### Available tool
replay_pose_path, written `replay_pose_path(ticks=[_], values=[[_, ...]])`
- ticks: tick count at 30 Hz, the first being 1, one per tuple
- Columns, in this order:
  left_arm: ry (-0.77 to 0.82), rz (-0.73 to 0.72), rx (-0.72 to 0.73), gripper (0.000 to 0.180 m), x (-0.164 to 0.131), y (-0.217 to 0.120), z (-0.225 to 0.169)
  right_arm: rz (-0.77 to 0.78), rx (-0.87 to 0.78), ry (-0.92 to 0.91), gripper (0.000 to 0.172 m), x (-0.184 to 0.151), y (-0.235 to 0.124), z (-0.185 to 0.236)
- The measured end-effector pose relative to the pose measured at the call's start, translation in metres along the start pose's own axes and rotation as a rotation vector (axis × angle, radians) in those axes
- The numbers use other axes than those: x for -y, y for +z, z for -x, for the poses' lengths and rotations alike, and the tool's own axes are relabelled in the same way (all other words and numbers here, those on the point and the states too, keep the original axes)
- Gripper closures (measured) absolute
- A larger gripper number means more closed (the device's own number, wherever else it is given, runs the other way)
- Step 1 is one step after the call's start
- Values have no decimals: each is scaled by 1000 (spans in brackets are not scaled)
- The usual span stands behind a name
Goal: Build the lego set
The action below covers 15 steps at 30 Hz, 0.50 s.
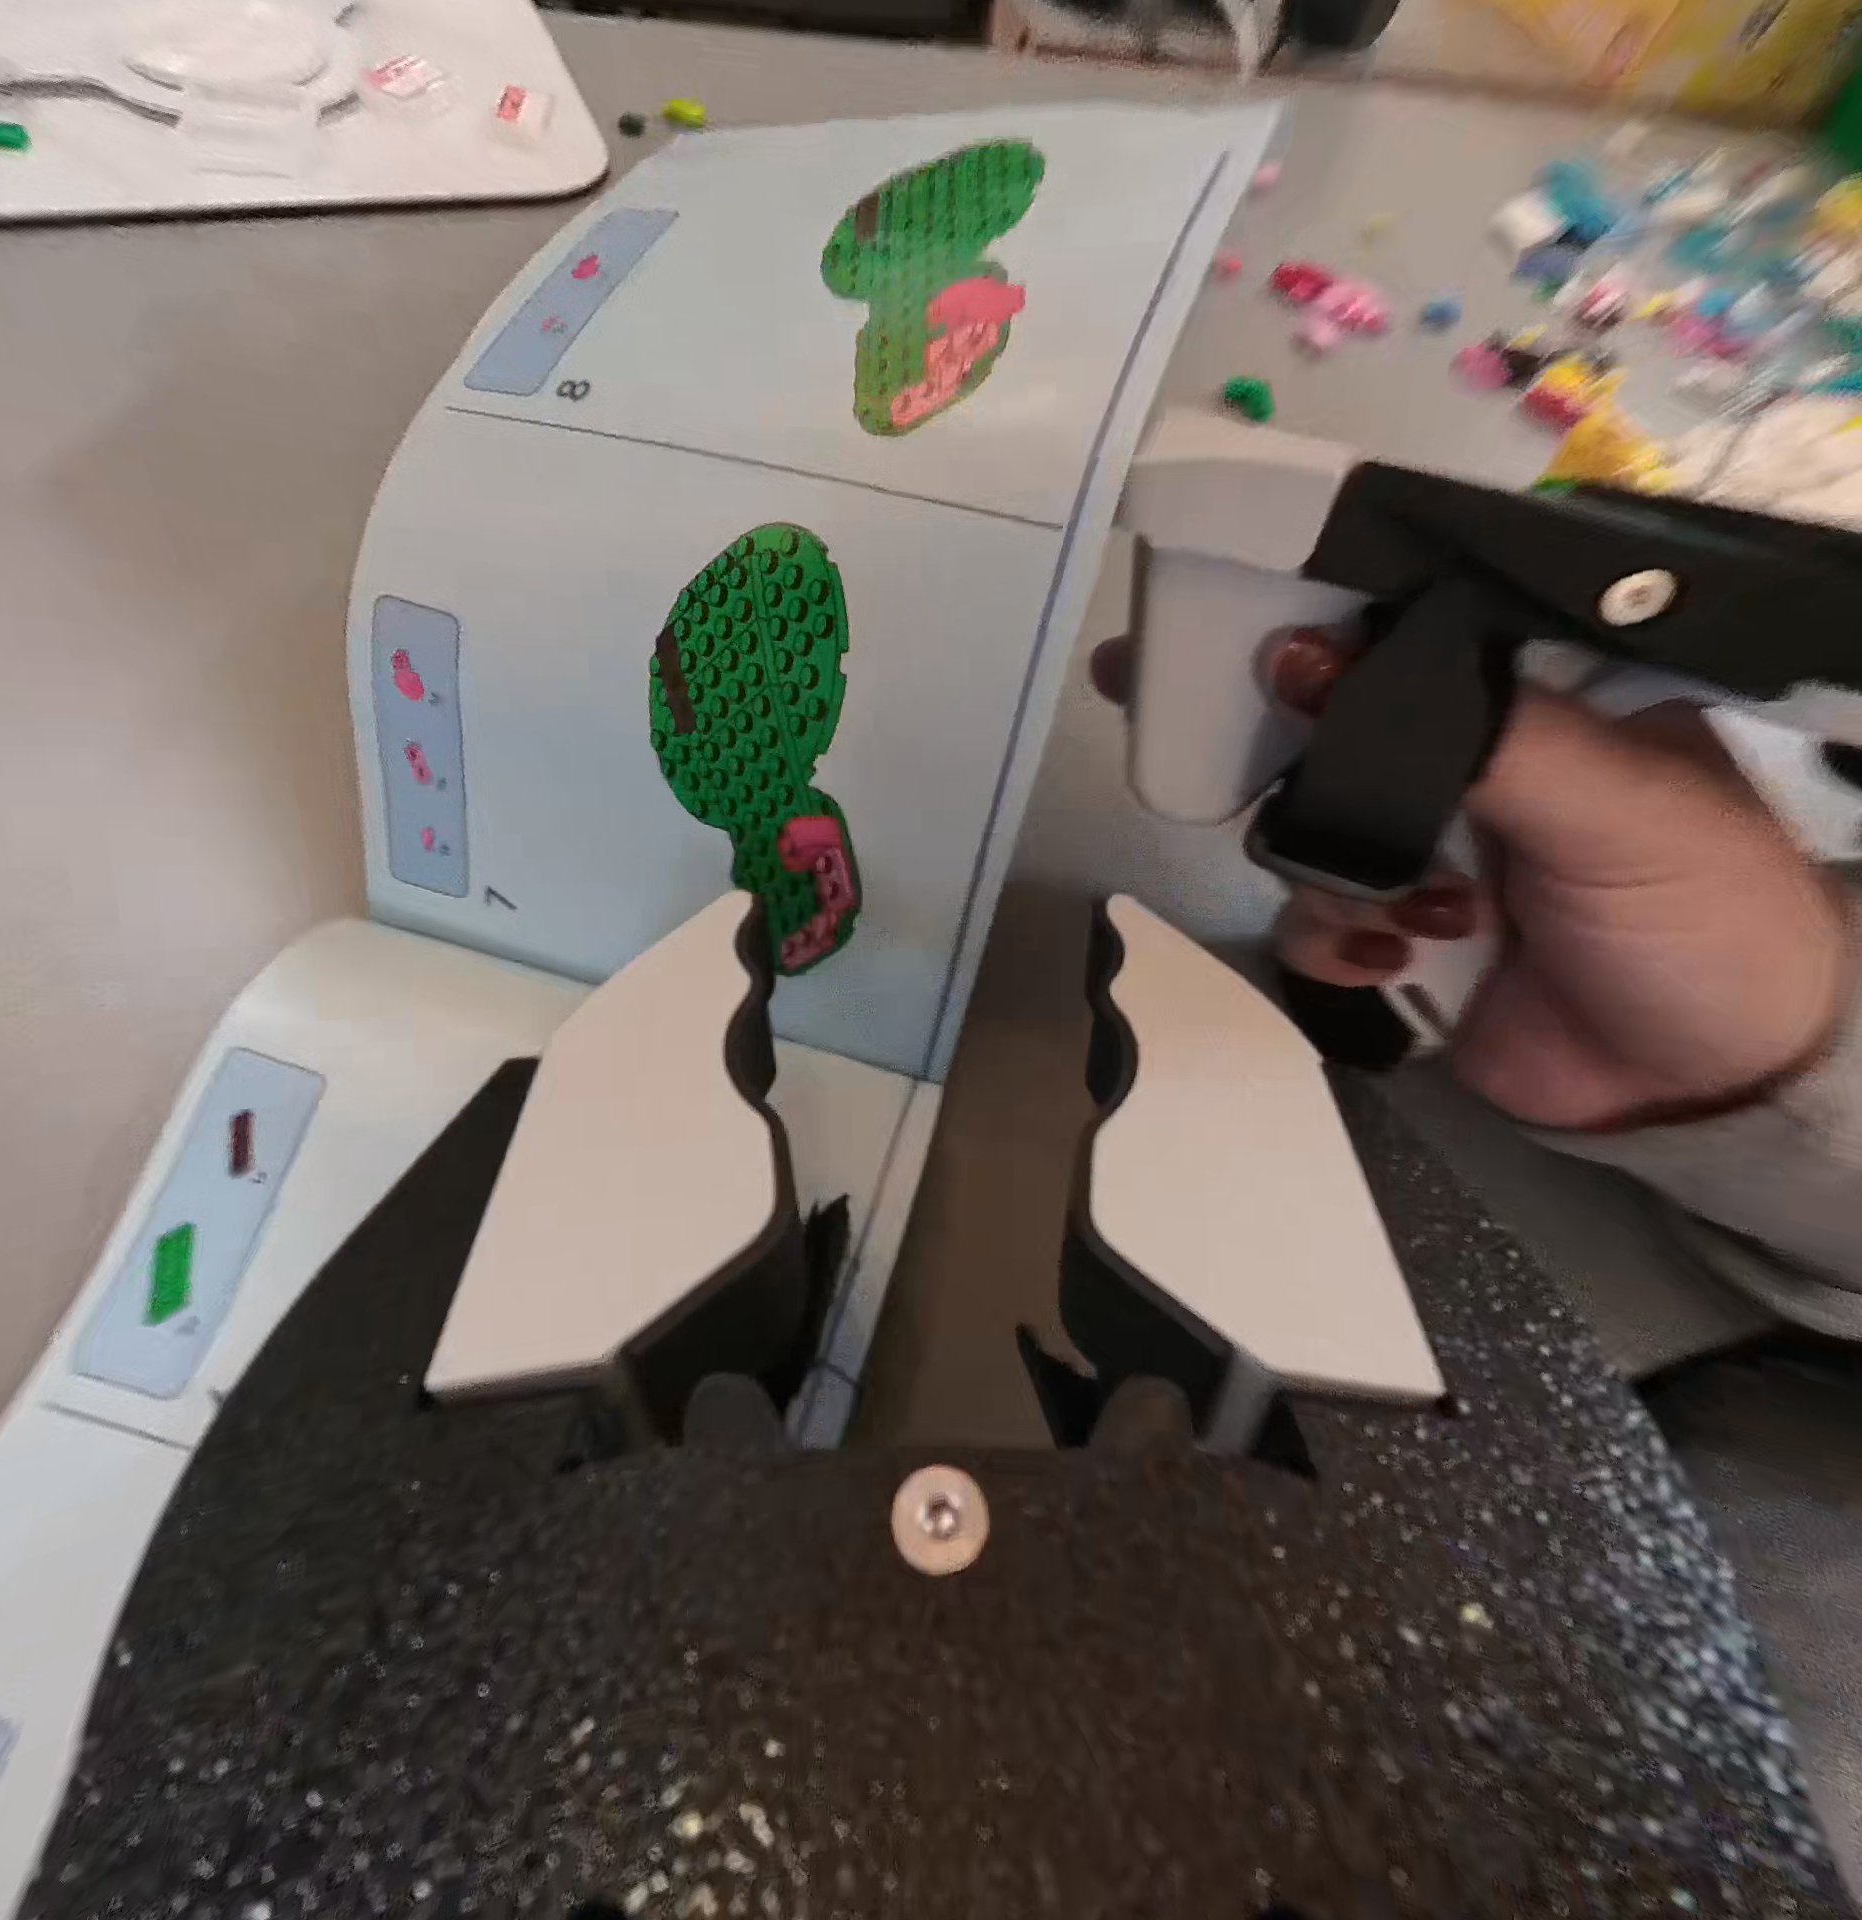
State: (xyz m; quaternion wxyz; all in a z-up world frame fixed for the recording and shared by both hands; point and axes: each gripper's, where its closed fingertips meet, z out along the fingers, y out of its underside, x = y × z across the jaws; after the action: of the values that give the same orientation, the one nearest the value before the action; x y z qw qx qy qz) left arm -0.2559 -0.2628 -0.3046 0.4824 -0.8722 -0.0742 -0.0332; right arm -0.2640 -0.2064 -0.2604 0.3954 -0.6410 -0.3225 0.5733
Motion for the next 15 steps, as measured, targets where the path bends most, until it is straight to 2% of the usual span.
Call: replay_pose_path(ticks=[4,8,13,15], values=[[121,87,99,114,-7,17,2,2,0,0,172,0,0,0],[189,105,176,113,-7,25,4,0,-10,-12,172,1,-1,-2],[246,131,301,121,-8,25,20,-6,-5,-11,172,2,-1,-2],[236,121,298,122,-7,21,22,-8,-2,-16,171,2,-2,-1]])
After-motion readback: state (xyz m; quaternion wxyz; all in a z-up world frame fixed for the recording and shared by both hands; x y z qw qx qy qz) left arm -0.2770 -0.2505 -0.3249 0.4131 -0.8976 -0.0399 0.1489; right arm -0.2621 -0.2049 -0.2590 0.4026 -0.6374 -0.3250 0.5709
